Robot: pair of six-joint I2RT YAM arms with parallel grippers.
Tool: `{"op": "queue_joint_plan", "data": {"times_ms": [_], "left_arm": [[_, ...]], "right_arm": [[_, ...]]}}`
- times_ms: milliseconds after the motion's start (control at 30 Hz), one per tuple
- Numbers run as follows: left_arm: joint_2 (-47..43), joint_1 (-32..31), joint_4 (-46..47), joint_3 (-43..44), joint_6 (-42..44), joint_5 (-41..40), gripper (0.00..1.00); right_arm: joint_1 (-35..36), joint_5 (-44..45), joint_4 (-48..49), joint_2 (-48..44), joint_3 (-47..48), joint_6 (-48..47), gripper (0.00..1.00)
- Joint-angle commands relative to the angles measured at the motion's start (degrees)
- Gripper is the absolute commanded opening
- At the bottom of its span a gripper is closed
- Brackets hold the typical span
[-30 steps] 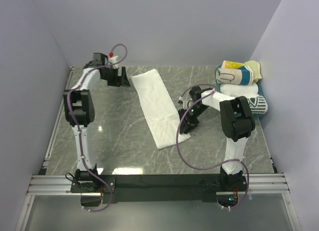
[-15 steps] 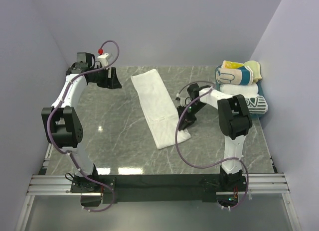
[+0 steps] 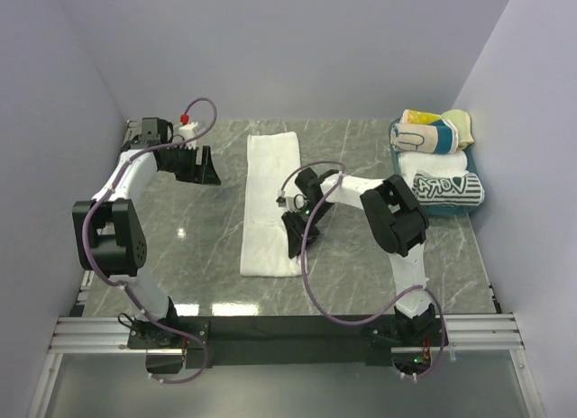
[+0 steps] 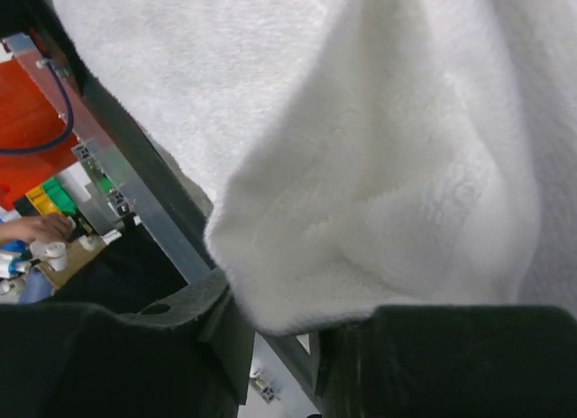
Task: Roll the towels
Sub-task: Roll the towel
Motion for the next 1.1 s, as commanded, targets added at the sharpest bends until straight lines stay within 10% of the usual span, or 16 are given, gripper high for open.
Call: {"op": "queue_joint_plan", "data": {"times_ms": [0, 333, 700, 1067], "left_arm": [[-6.7, 0.3, -1.7, -2.3, 4.8, 5.7, 0.79], [-6.6, -2.1, -10.6, -12.9, 9.4, 20.9, 0.44], [-0.9, -10.3, 10.1, -17.8, -11.6, 22.6, 0.41], [10.3, -10.9, 13.5, -17.6, -12.8, 11.2, 0.36]], "right_arm": [[-2.1, -0.2, -2.8, -2.0, 1.4, -2.2, 0.34], [-9.2, 3.7, -6.8, -8.8, 1.4, -3.7, 0.41], [-5.8, -1.9, -2.0, -11.4, 1.4, -3.7, 0.29], [-5.7, 4.9, 7.4, -0.9, 0.3, 1.6, 0.25]]}}
